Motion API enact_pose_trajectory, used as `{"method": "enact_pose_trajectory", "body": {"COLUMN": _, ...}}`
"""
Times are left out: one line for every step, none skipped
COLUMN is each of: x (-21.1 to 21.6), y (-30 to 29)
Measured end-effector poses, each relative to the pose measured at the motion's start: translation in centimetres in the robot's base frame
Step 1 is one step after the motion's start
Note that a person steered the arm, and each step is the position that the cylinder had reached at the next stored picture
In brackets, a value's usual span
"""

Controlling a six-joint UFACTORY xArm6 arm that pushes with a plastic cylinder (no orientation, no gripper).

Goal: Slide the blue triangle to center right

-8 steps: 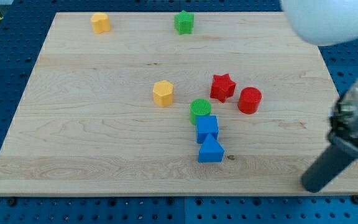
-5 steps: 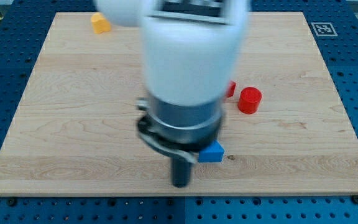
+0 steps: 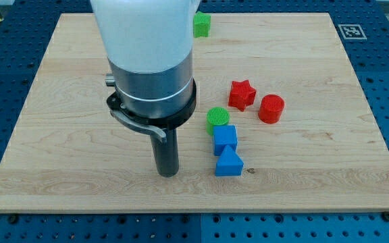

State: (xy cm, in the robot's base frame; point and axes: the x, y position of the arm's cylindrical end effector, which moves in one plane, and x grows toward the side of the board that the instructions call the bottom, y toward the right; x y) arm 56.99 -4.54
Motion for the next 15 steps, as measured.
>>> {"method": "enact_pose_trajectory", "body": {"x": -0.8, "y": 0.7}}
{"method": "enact_pose_trajectory", "body": {"x": -1.0, "y": 2.6}}
{"method": "enact_pose_trajectory", "body": {"x": -1.0, "y": 4.8}}
{"method": "enact_pose_trajectory", "body": {"x": -1.0, "y": 6.7}}
{"method": "enact_pose_trajectory", "body": {"x": -0.9, "y": 8.3}}
{"method": "enact_pose_trajectory", "body": {"x": -0.2, "y": 9.4}}
{"method": "enact_pose_trajectory", "body": {"x": 1.2, "y": 10.9}}
{"method": "enact_pose_trajectory", "body": {"x": 1.3, "y": 12.1}}
{"method": "enact_pose_trajectory", "body": {"x": 1.3, "y": 14.6}}
{"method": "enact_pose_trajectory", "body": {"x": 2.2, "y": 14.7}}
{"method": "enact_pose_trajectory", "body": {"x": 3.5, "y": 15.5}}
{"method": "enact_pose_trajectory", "body": {"x": 3.4, "y": 17.3}}
{"method": "enact_pose_trajectory", "body": {"x": 2.3, "y": 19.3}}
{"method": "enact_pose_trajectory", "body": {"x": 2.6, "y": 20.0}}
{"method": "enact_pose_trajectory", "body": {"x": 4.4, "y": 21.1}}
